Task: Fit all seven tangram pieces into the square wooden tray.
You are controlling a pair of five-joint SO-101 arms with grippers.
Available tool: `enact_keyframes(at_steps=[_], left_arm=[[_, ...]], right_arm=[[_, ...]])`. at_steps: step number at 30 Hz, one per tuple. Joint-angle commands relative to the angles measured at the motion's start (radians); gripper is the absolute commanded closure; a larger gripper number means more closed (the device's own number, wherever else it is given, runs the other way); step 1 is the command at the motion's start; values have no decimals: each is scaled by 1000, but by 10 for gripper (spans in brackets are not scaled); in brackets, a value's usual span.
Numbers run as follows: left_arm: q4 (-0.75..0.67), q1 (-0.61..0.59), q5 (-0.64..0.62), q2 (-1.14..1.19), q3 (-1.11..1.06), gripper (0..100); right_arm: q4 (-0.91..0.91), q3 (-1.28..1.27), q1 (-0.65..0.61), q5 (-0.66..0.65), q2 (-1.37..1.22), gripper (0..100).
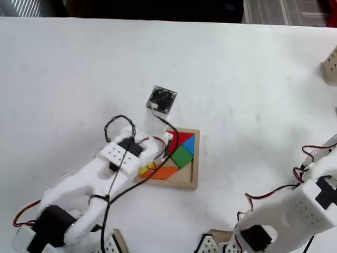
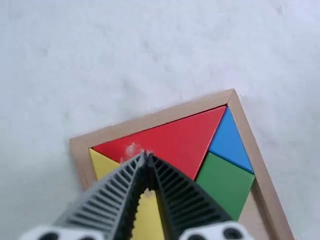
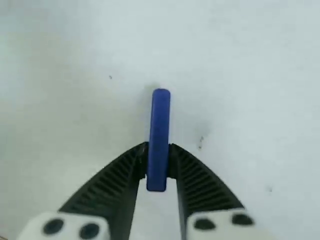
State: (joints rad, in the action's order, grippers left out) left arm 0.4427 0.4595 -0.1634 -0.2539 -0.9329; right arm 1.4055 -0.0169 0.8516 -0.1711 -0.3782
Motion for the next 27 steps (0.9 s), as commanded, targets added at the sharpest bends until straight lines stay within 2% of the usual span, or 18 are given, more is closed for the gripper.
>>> enact_keyframes(at_steps=[1, 9, 15, 21, 27], left_arm=[[-21, -45, 8, -50, 12, 972], [-68, -147, 3, -51, 20, 972], [-63, -219, 3, -47, 51, 972], [-63, -242, 3, -45, 54, 972], [-63, -240, 3, -45, 51, 972]], right_arm=[[113, 95, -28, -18, 12, 981], [308, 192, -157, -11, 30, 981], [312, 97, -295, 81, 226, 981], [294, -43, -542, 204, 424, 981], [200, -98, -829, 295, 407, 980]])
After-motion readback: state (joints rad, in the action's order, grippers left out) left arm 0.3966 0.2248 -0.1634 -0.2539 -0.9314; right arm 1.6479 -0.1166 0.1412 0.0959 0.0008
